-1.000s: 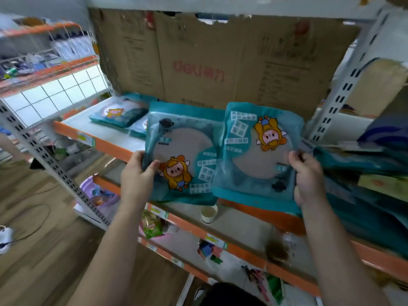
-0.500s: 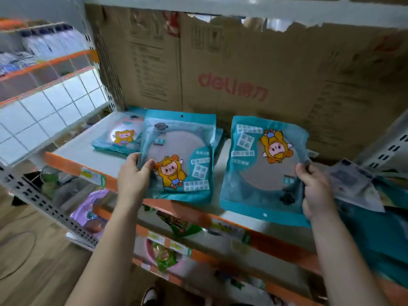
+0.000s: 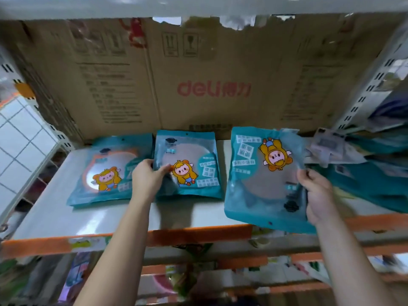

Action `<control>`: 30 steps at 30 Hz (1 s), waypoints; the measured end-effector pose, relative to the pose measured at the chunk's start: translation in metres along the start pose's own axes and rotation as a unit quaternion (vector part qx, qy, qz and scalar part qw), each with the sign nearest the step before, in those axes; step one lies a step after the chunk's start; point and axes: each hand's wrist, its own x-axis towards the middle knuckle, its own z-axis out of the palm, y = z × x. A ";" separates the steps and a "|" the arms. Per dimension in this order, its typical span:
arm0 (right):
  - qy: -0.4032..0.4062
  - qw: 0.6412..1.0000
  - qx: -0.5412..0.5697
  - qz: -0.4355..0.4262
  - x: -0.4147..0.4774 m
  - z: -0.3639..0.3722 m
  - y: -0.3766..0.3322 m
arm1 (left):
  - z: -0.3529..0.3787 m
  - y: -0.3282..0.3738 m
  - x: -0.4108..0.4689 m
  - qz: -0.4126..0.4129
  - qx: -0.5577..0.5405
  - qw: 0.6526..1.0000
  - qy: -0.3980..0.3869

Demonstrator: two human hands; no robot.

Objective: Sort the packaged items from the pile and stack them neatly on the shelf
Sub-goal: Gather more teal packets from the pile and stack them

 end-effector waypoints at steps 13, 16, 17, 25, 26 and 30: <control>0.037 0.999 -0.019 0.000 -0.026 0.016 0.007 | 0.004 -0.007 0.010 0.052 0.057 0.997 0.024; 0.037 0.999 -0.025 0.002 -0.028 0.020 0.007 | 0.006 -0.008 0.011 0.056 0.067 0.996 0.036; 0.034 0.999 -0.024 0.003 -0.029 0.021 0.007 | 0.006 -0.009 0.010 0.059 0.071 0.995 0.041; -0.069 0.997 -0.015 0.032 -0.033 0.038 0.004 | 0.000 -0.015 0.012 0.080 0.228 0.969 0.046; -0.096 0.995 -0.015 0.039 -0.033 0.042 0.001 | -0.002 -0.014 0.013 0.091 0.272 0.957 0.043; -0.219 0.972 -0.061 0.058 -0.028 0.068 -0.018 | -0.015 0.005 0.006 0.213 0.160 0.964 0.008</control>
